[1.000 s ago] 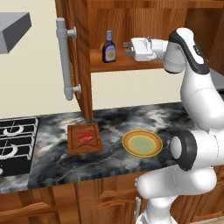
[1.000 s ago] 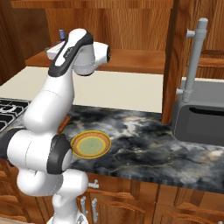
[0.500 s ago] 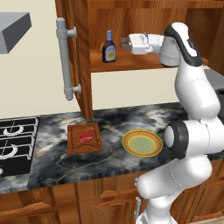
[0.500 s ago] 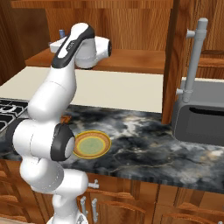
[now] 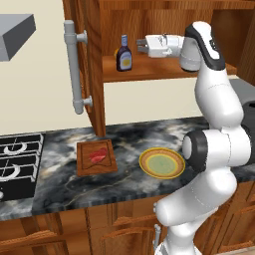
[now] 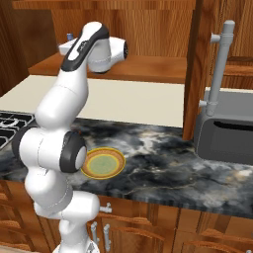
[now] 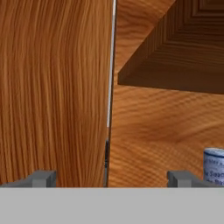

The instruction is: Pick the steak from the plate and place it on the cutting board. Then pick the condiment bottle from the cabinet and place it next to the cutting board.

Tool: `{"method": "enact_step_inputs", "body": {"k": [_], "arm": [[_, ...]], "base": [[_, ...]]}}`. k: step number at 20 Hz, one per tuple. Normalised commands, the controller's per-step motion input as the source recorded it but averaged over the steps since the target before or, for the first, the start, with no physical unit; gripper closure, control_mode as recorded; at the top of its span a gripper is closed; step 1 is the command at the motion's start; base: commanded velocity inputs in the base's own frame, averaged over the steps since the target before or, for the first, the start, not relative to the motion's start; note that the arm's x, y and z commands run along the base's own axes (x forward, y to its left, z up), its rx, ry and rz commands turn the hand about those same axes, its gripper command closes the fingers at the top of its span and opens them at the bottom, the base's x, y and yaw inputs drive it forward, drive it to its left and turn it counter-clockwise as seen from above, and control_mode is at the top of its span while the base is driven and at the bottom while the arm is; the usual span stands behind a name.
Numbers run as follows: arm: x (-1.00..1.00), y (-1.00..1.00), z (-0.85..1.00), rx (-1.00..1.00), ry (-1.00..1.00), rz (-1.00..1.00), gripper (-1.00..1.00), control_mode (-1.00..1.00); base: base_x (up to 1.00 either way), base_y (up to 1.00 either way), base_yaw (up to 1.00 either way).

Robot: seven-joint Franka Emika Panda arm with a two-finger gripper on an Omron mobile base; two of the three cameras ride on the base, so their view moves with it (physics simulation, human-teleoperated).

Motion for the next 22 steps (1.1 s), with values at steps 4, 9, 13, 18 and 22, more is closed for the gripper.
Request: {"method": "enact_step_inputs", "body": {"k": [4, 9, 13, 18, 22], "arm": [[0.17, 0.0, 0.0, 0.0, 0.0, 0.0, -1.0, -1.0], [0.13, 0.0, 0.0, 0.0, 0.0, 0.0, -1.0, -1.0], [0.14, 0.0, 0.0, 0.0, 0.0, 0.0, -1.0, -1.0], [0.13, 0.0, 0.0, 0.0, 0.0, -0.01, -1.0, -1.0], [0.1, 0.0, 0.0, 0.0, 0.0, -0.02, -1.0, -1.0]], "base": [[0.0, 0.0, 0.0], [0.0, 0.0, 0.0], [0.0, 0.0, 0.0], [0.0, 0.0, 0.0], [0.0, 0.0, 0.0]]}}
